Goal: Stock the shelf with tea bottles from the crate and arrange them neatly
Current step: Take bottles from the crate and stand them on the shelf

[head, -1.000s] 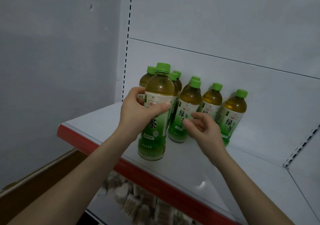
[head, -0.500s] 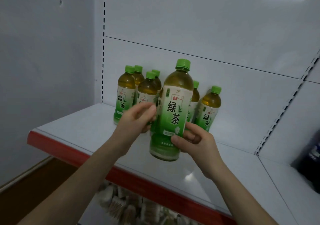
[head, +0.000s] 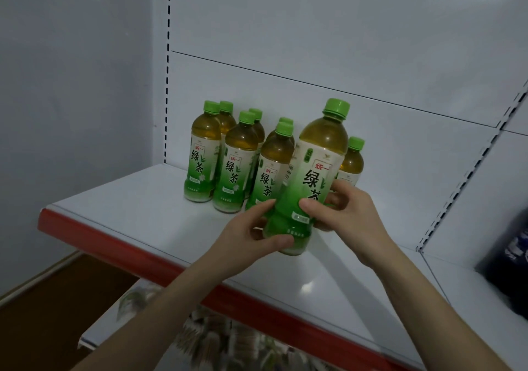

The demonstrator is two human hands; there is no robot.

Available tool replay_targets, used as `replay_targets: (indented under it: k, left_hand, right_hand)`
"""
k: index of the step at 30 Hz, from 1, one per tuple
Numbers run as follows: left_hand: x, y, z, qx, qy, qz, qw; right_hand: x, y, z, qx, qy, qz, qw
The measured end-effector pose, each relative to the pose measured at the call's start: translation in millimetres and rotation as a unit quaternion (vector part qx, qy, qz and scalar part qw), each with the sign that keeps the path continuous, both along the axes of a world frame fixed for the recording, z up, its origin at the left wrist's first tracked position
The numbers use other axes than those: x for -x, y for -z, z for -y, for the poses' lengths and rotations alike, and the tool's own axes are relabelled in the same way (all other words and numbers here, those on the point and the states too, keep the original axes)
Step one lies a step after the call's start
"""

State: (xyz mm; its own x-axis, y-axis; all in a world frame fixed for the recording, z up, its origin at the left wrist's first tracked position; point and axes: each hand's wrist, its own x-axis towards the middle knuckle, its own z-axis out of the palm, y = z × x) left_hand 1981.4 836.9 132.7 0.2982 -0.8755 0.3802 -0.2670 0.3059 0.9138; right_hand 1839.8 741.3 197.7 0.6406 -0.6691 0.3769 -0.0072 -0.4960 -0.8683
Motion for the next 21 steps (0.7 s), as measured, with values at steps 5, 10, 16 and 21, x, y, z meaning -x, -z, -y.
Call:
replay_targets:
  k: [5,10,16,21]
  left_hand:
    - [-17.4,12.3,12.2,-0.173,-0.112,0.352,0.913]
    - [-31.9,31.1,8.8,-0.372,-0.146,0.465,0.790]
    - [-33.1,32.0,10.0,-0.358,-0.141,0.474,0.792]
    - [-34.9,35.8,12.7,-0.382,-0.138,0.475,0.780]
  right_hand:
    - [-1.6,24.5,32.4,-0.009,0.070,-0.019,0.997]
    - [-10.5,47.3,58.1,-0.025,0.106,-0.050,0.993]
    - [-31.4,55.0,70.5,-0.007,0.094,-0.059,0.994]
    - [-38.8,55.7,82.4,-0.006,0.083,-0.086,0.993]
